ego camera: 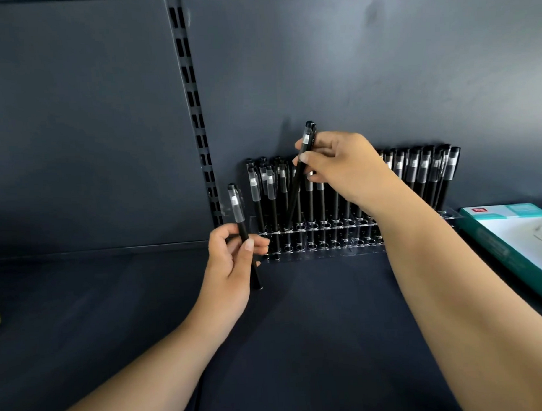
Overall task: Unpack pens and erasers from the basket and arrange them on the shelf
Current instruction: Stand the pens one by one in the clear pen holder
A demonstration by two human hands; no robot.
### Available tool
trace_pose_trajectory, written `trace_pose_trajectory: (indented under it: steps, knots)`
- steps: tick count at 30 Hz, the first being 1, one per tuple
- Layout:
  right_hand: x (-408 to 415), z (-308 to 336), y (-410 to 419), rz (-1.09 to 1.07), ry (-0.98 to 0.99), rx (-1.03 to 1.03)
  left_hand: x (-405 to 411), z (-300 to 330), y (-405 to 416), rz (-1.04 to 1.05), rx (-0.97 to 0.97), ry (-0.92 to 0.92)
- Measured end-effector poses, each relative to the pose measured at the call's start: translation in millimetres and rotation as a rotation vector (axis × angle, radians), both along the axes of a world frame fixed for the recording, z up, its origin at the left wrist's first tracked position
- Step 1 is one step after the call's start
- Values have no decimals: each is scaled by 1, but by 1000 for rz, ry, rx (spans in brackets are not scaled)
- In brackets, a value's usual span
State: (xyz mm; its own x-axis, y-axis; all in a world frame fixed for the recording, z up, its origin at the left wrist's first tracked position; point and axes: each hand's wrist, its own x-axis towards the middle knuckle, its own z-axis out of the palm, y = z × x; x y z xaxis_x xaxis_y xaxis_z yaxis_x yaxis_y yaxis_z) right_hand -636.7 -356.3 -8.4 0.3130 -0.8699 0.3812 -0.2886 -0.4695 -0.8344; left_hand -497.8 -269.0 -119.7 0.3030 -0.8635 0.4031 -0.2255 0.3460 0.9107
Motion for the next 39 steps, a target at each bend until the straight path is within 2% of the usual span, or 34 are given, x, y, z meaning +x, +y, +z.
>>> trace_pose_trajectory:
  steps: [4,10,13,17,21,24,31,35,39]
  knots:
    - [1,-4,-4,2,103,-19,2,-1,-2,14,77,-21]
    - [6,-11,-2,39,194,76,0,2,0,36,140,-20]
    - [5,-12,-2,52,315,57,1,4,1,103,119,-8]
    - [3,-13,-3,39,364,44,3,8,3,178,63,52]
    - [-1,-9,0,23,470,65,1,10,7,172,43,26]
    - [-8,1,7,112,594,120,-1,9,9,158,31,-9]
    - [-8,15,21,257,315,175,-6,10,13,81,-14,-10]
    - [2,10,25,315,322,187,-8,10,15,43,-33,-53]
    - [6,7,26,326,359,215,-6,7,13,26,-53,-197]
